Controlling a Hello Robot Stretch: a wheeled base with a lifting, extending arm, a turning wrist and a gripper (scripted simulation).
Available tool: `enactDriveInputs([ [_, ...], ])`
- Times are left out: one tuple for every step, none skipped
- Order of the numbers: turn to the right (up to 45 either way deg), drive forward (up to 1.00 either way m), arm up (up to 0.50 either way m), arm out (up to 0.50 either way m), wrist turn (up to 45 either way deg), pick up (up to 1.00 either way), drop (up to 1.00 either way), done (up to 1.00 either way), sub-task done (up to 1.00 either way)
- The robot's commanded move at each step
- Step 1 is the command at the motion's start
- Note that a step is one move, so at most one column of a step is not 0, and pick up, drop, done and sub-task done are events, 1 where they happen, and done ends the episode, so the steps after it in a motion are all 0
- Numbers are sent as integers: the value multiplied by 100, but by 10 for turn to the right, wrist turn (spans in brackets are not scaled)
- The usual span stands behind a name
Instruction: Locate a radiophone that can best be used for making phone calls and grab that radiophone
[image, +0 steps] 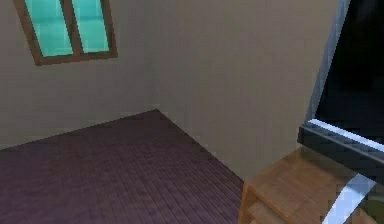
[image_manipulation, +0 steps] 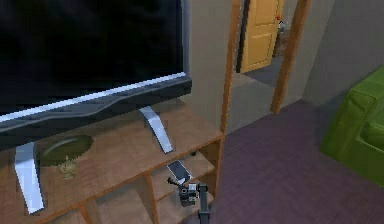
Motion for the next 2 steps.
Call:
enactDriveInputs([
  [0,0,10,0,0,0,0,0,0],
  [0,0,0,0,0,0,0,100,0],
])
